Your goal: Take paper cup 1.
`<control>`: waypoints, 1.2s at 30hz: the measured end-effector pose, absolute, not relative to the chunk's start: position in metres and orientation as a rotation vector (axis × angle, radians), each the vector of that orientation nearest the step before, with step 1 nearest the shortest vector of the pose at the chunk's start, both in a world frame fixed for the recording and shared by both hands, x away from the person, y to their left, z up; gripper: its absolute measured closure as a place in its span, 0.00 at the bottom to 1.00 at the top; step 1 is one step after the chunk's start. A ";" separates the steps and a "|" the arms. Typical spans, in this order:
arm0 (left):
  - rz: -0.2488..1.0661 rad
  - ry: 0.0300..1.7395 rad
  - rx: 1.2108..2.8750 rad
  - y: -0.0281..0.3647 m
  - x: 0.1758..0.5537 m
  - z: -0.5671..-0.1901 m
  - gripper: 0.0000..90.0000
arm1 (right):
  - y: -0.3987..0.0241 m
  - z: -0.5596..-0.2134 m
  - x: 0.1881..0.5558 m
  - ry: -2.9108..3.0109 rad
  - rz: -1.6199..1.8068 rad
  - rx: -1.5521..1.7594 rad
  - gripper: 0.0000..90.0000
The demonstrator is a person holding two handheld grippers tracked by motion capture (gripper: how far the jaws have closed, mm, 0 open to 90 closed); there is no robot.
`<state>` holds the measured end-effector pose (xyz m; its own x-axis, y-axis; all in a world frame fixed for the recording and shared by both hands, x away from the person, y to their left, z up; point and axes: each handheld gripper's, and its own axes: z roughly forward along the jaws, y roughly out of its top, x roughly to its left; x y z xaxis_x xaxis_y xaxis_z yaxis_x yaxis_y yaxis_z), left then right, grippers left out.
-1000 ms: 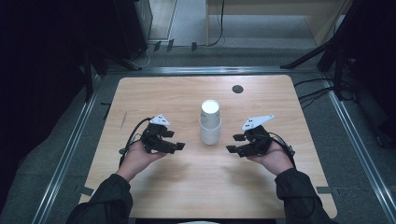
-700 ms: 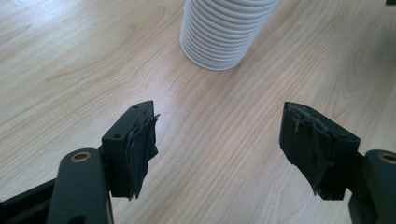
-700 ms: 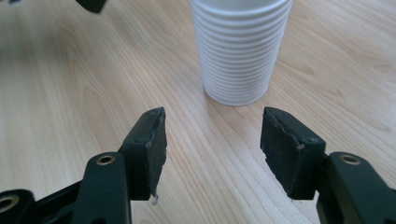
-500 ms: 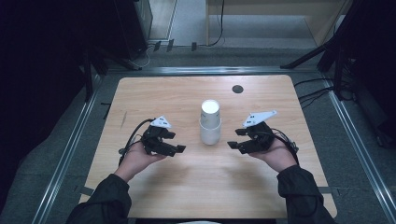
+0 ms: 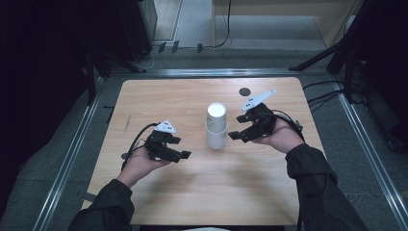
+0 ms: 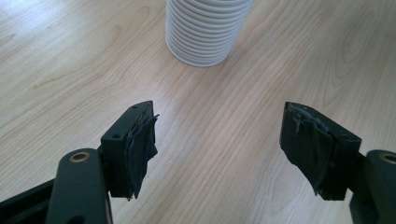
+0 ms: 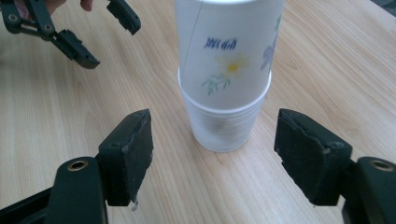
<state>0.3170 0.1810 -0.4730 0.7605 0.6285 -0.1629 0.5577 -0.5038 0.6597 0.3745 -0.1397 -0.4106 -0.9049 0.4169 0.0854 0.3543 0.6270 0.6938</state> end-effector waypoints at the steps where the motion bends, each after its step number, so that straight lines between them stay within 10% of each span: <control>1: 0.126 0.882 2.230 0.181 0.317 -0.473 0.30 | -0.140 -0.411 0.374 2.758 1.148 0.655 0.31; 36: 0.109 0.864 2.241 0.180 0.317 -0.475 0.29 | -0.082 -0.401 0.415 2.807 1.095 0.573 0.34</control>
